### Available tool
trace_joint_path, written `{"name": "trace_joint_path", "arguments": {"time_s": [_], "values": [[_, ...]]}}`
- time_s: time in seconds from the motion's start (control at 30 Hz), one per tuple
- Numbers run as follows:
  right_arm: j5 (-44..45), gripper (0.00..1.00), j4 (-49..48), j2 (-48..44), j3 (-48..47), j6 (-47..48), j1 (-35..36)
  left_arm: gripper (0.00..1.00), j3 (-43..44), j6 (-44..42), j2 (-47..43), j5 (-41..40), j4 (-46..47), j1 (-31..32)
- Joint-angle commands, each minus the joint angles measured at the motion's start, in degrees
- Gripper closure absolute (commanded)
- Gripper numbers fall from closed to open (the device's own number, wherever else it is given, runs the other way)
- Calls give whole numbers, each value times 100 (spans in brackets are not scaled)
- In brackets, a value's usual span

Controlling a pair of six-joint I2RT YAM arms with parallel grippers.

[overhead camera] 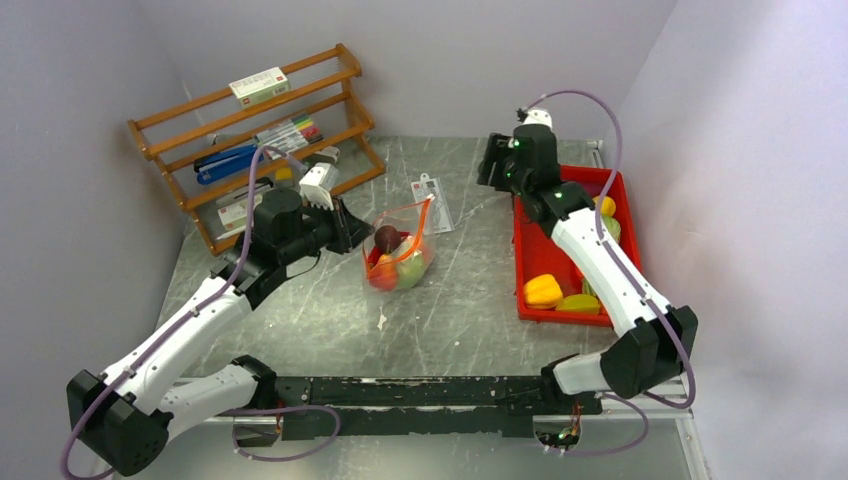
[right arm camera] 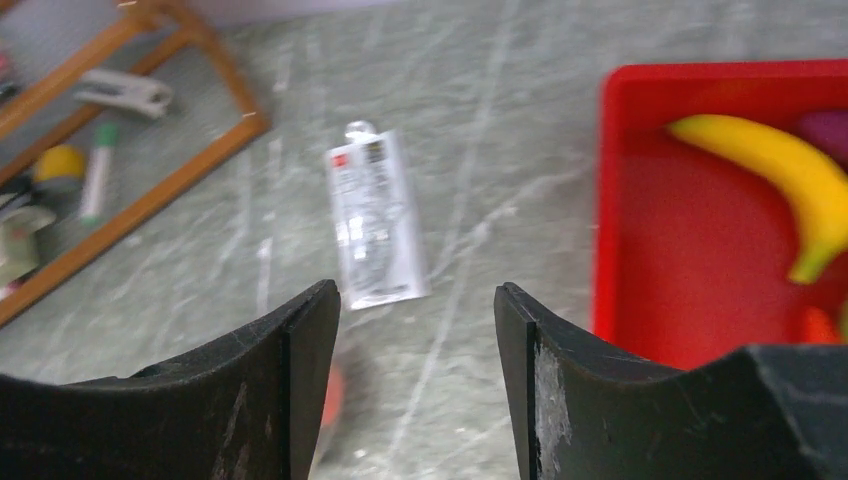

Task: Place the food in the zip-top bag and seal the zipper
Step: Pick up the fake vegetable from the bin.

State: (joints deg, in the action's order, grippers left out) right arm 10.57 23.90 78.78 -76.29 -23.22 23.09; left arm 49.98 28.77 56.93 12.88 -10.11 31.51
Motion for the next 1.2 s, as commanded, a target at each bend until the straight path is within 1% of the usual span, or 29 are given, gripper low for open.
{"name": "trace_joint_path", "arguments": {"time_s": [0.0,0.13,0.2,0.27,0.3,0.33,0.4,0.47,0.63,0.67,0.73,0.87,0.97,1.07,1.17], "values": [[691,41,298,155,-46,533,-499,93,154,2,44,230,108,-31],[1311,42,288,293,223,695,-988,93,181,-29,10,239,36,-31],[1438,42,71,401,404,943,-1303,93,140,-9,-28,216,59,-31],[1549,42,88,674,309,1213,-1579,93,56,20,-68,224,131,-31],[1740,42,184,872,161,1283,-1629,93,29,30,-80,238,148,-31],[2158,42,266,1050,41,1286,-1647,93,11,32,-78,266,134,-31],[2573,42,197,1260,-23,1296,-1669,93,10,11,-76,308,52,-36],[2693,42,81,1356,38,1391,-1721,93,57,-49,-67,276,-89,-31],[3032,47,11,1638,215,1615,-1853,93,155,-126,-107,176,-252,-31],[3075,46,43,1705,226,1557,-1884,93,142,-126,-111,167,-258,-35],[2889,45,17,1823,256,1474,-1991,93,101,-143,-134,170,-275,-31],[2573,45,-433,2229,204,2108,-2039,93,36,-255,-176,144,-433,-31],[2508,47,-159,2853,-316,2373,-2052,93,-112,-371,-223,88,-409,-31],[2521,50,599,3159,-843,1887,-2097,93,-179,-412,-199,74,-442,-31],[2613,51,886,3080,-830,1327,-2099,93,-128,-408,-133,138,-448,-31]]}}
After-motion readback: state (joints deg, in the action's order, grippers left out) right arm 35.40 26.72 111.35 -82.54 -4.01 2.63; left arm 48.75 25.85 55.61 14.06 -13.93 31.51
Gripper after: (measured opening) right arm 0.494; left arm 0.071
